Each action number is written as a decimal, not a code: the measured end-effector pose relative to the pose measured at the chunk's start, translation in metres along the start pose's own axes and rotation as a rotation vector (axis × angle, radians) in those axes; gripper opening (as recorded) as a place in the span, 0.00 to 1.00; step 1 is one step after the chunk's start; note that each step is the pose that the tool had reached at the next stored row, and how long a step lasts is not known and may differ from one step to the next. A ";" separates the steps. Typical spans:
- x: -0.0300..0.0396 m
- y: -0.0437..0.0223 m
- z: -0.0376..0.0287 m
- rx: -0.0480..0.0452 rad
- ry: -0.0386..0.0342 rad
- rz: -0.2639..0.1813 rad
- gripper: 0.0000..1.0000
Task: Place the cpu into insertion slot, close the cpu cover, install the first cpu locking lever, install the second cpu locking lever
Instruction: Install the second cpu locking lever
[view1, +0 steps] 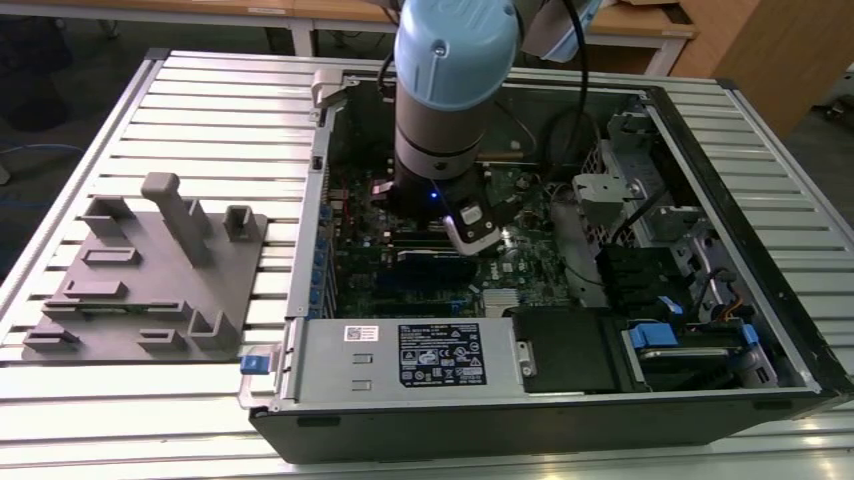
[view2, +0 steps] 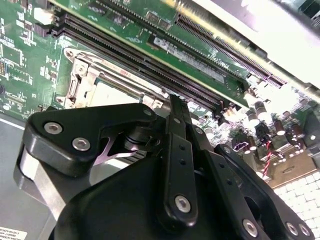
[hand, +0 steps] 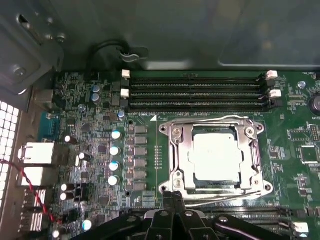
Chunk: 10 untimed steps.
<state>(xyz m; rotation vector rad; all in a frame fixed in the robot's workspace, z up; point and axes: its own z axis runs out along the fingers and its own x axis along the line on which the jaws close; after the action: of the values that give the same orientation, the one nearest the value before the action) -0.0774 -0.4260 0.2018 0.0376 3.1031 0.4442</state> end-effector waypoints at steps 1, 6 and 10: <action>0.0000 -0.0008 -0.0002 0.0003 0.0001 0.000 0.10; 0.0000 -0.0014 0.0007 -0.0117 0.0003 0.000 0.10; 0.0000 -0.0021 0.0028 -0.0352 0.0009 0.000 0.10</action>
<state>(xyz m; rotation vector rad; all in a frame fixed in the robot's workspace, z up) -0.0774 -0.4272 0.1985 0.0379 3.0954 0.4987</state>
